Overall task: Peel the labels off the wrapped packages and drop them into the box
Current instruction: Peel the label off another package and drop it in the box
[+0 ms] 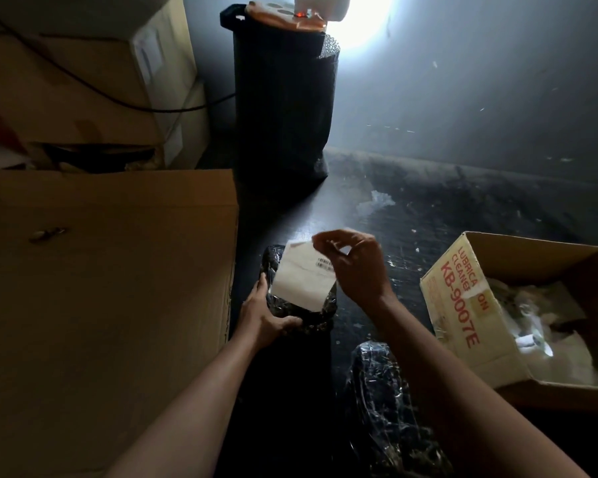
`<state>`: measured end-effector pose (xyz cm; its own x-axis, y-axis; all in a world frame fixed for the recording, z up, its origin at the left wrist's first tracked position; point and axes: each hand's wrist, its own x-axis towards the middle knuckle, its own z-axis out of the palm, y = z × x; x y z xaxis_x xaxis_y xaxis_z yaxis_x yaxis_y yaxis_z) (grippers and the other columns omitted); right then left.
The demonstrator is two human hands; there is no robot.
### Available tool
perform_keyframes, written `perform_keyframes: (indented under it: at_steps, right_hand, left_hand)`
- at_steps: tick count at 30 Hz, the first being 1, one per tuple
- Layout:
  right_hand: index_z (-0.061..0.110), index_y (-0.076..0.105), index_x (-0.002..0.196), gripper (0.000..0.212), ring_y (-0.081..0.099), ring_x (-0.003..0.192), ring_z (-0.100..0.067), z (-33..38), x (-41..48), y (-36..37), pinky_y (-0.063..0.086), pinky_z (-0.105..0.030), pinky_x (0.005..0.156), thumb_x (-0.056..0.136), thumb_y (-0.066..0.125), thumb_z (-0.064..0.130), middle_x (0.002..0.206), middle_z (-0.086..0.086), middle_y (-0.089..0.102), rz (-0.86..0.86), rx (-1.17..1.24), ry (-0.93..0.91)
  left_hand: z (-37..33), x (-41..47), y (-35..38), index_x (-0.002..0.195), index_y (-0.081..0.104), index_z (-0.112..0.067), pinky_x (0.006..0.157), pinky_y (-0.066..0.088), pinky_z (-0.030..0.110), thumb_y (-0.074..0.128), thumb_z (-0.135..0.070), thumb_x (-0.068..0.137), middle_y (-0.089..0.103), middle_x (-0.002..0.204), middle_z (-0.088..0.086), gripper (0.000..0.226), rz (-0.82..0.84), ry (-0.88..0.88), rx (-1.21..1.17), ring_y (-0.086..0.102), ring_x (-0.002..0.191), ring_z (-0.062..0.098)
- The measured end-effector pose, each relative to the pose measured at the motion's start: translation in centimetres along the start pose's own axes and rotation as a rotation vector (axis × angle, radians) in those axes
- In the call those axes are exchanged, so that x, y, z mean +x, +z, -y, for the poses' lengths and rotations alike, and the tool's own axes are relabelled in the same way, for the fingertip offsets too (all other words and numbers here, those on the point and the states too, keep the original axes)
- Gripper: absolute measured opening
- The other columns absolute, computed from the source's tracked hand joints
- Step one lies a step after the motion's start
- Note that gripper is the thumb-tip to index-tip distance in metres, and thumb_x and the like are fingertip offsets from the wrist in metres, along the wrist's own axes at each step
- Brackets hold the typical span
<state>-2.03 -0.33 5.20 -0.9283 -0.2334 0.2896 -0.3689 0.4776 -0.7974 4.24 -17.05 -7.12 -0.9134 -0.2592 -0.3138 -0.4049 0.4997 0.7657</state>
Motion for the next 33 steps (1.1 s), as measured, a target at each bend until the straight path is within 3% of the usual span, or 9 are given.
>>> perform_keyframes:
  at_steps: [5, 11, 13, 16, 19, 22, 25, 29, 33]
  right_hand:
    - [0.027, 0.078, 0.102, 0.018, 0.064, 0.079, 0.006, 2.9, 1.6, -2.0, 0.044, -0.001, 0.076, 0.088, 0.074, 0.018, 0.098, 0.012, 0.076, -0.047, -0.161, -0.129]
    - [0.022, 0.076, 0.111, 0.024, 0.073, 0.097, -0.009, 2.4, 0.6, -3.4, 0.057, -0.032, 0.093, 0.087, 0.074, 0.019, 0.108, 0.002, 0.075, -0.015, -0.334, -0.148]
    - [0.022, 0.075, 0.112, 0.025, 0.072, 0.098, -0.012, 2.2, 0.0, -4.1, 0.057, -0.035, 0.093, 0.087, 0.074, 0.019, 0.110, 0.001, 0.075, -0.001, -0.355, -0.118]
    - [0.021, 0.074, 0.113, 0.025, 0.073, 0.097, -0.014, 2.3, -1.0, -5.3, 0.058, -0.039, 0.091, 0.089, 0.072, 0.018, 0.111, -0.002, 0.075, -0.007, -0.400, -0.085]
    - [0.020, 0.071, 0.118, 0.030, 0.073, 0.098, -0.015, 2.6, -2.3, -7.0, 0.059, -0.040, 0.089, 0.089, 0.071, 0.015, 0.110, -0.002, 0.075, -0.012, -0.437, -0.042]
    - [0.018, 0.067, 0.125, 0.042, 0.072, 0.099, -0.016, 3.2, -3.9, -9.4, 0.057, -0.041, 0.092, 0.085, 0.071, 0.008, 0.104, 0.000, 0.077, 0.022, -0.481, 0.007]
    - [0.019, 0.076, 0.101, 0.030, 0.073, 0.088, -0.015, 3.1, -5.7, -12.3, 0.059, -0.040, 0.086, 0.080, 0.068, -0.001, 0.094, 0.002, 0.078, -0.006, -0.514, 0.069]
    - [0.029, 0.073, 0.077, 0.022, 0.071, 0.087, -0.014, 2.5, -8.4, -16.6, 0.059, -0.035, 0.080, 0.079, 0.068, 0.008, 0.092, 0.007, 0.077, -0.046, -0.594, 0.172]
    - [0.029, 0.075, 0.081, 0.013, 0.068, 0.093, -0.019, 0.8, -10.5, -21.2, 0.057, -0.033, 0.080, 0.084, 0.069, 0.018, 0.101, 0.003, 0.072, -0.114, -0.634, 0.295]
  left_hand:
    - [0.7, 0.2, -0.2, 0.142, 0.042, -0.016, 0.100, 0.051, 0.046, 0.080, -0.078, 0.038, 0.052, 0.141, 0.007, 0.127, 0.025, -0.030, 0.100, 0.055, 0.123, 0.027]
    - [-0.6, -0.6, -2.9, 0.151, 0.031, -0.021, 0.107, 0.045, 0.043, 0.074, -0.084, 0.039, 0.045, 0.150, 0.003, 0.135, -0.048, 0.103, 0.183, 0.047, 0.134, 0.023]
    - [-2.6, -2.0, -4.3, 0.148, 0.038, -0.011, 0.109, 0.041, 0.037, 0.082, -0.063, 0.059, 0.047, 0.148, 0.009, 0.113, -0.065, 0.150, 0.224, 0.047, 0.134, 0.026]
    - [-4.8, -2.9, -6.2, 0.123, 0.063, -0.006, 0.092, 0.045, 0.031, 0.083, -0.038, 0.074, 0.063, 0.125, 0.014, 0.062, -0.104, 0.209, 0.323, 0.058, 0.116, 0.028]
    - [-7.0, -3.1, -7.8, 0.116, 0.066, -0.010, 0.088, 0.046, 0.030, 0.081, -0.033, 0.076, 0.065, 0.114, 0.010, 0.048, -0.111, 0.259, 0.390, 0.061, 0.109, 0.026]
    - [-9.8, -3.5, -8.5, 0.129, 0.059, -0.010, 0.098, 0.047, 0.034, 0.079, -0.036, 0.079, 0.062, 0.126, 0.011, 0.060, -0.100, 0.344, 0.467, 0.058, 0.118, 0.027]
    - [-12.9, -4.8, -7.9, 0.136, 0.054, -0.012, 0.101, 0.048, 0.038, 0.076, -0.043, 0.080, 0.059, 0.133, 0.011, 0.068, -0.099, 0.440, 0.523, 0.056, 0.123, 0.027]
    - [-16.9, -6.8, -5.0, 0.139, 0.052, -0.013, 0.106, 0.045, 0.036, 0.074, -0.043, 0.081, 0.055, 0.139, 0.011, 0.069, -0.038, 0.541, 0.550, 0.052, 0.128, 0.026]
    - [-20.7, -9.0, -0.6, 0.142, 0.050, -0.015, 0.107, 0.040, 0.035, 0.070, -0.042, 0.084, 0.050, 0.144, 0.012, 0.067, 0.030, 0.620, 0.568, 0.046, 0.133, 0.027]
